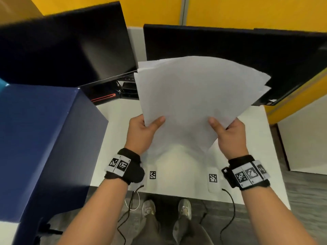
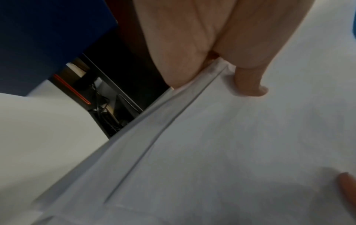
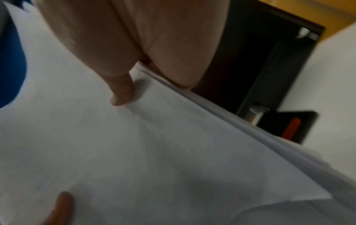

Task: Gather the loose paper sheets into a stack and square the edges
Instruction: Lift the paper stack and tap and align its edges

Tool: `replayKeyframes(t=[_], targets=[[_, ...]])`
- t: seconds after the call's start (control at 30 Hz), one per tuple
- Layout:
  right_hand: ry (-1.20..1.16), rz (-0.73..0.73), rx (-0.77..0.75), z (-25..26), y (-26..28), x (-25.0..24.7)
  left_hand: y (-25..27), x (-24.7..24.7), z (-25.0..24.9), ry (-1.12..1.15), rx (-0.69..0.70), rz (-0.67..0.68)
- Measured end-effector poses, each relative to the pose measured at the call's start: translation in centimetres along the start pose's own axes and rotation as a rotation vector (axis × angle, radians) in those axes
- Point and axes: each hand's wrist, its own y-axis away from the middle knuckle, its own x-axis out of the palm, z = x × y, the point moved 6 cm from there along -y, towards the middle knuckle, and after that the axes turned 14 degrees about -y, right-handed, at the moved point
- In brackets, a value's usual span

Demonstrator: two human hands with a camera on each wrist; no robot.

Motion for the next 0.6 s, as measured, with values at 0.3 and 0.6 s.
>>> replayKeyframes(t=[0.3, 0.6], targets=[[0.054, 0.025, 0.119, -2.5, -0.2, -2.6, -1.4, 2.7, 2.5, -0.12, -0.046, 0.041], [0.038, -0.022, -0.038, 0.1, 0.2, -2.8, -1.3, 2.4, 0.1, -0.184, 0.055, -0.036]])
